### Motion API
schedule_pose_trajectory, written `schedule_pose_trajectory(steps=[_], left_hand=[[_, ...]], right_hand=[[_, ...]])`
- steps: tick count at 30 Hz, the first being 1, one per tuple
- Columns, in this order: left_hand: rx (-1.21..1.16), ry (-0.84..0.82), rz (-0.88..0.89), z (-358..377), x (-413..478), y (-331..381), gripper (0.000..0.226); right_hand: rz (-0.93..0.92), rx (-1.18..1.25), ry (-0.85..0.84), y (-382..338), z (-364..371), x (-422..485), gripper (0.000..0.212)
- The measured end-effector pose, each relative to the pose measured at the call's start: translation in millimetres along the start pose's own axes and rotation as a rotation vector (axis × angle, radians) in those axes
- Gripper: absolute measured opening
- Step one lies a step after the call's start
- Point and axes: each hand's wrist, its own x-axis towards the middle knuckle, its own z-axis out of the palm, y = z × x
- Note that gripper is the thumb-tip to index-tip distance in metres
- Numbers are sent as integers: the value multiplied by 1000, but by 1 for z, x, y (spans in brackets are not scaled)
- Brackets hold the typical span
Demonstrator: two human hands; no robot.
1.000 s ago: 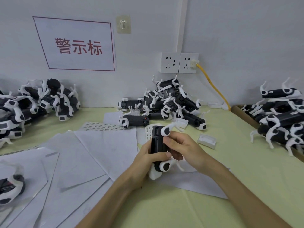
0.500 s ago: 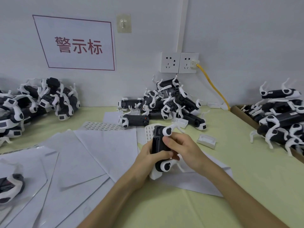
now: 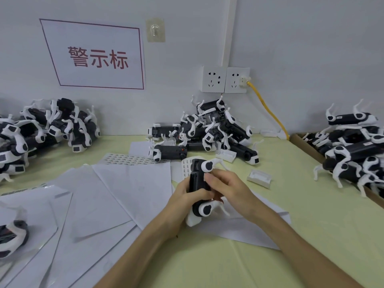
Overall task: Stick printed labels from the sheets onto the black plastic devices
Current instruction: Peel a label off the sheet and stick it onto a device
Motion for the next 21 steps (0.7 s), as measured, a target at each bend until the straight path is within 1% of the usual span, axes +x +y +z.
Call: schedule_pose_trajectory(steps=[2, 4, 6, 8, 10, 13, 15, 16, 18, 19, 21], left_hand=[[4, 3, -2, 0, -1, 0, 40], [-2, 14, 0, 1, -1, 2, 32], [-15, 25, -7, 0, -1, 3, 26], [-32, 22, -19, 1, -1, 5, 27], [-44, 28, -32, 2, -2, 6, 32], [-81, 57, -29, 6, -2, 7, 39], [-132, 77, -14, 6, -1, 9, 43], [-153, 80, -15, 6, -1, 10, 46], [-167, 58, -30, 3, -2, 12, 48], [-159, 28, -33, 2, -3, 12, 48], [-130, -45, -34, 0, -3, 12, 47]], right_hand=[[-15, -30, 11, 1, 1, 0, 35], [-15, -54, 10, 3, -1, 1, 32], [-1, -78, 13, 4, -3, 3, 36], [18, -87, 20, 5, -5, 4, 37], [41, -98, 40, 6, -6, 6, 36], [77, -203, 152, 12, -12, 8, 40], [109, -278, 278, 14, -20, 10, 41], [126, -267, 343, 13, -26, 12, 39], [136, -116, 412, 8, -37, 12, 31], [119, -14, 398, 5, -42, 11, 30], [79, 139, 267, 0, -50, 8, 35]])
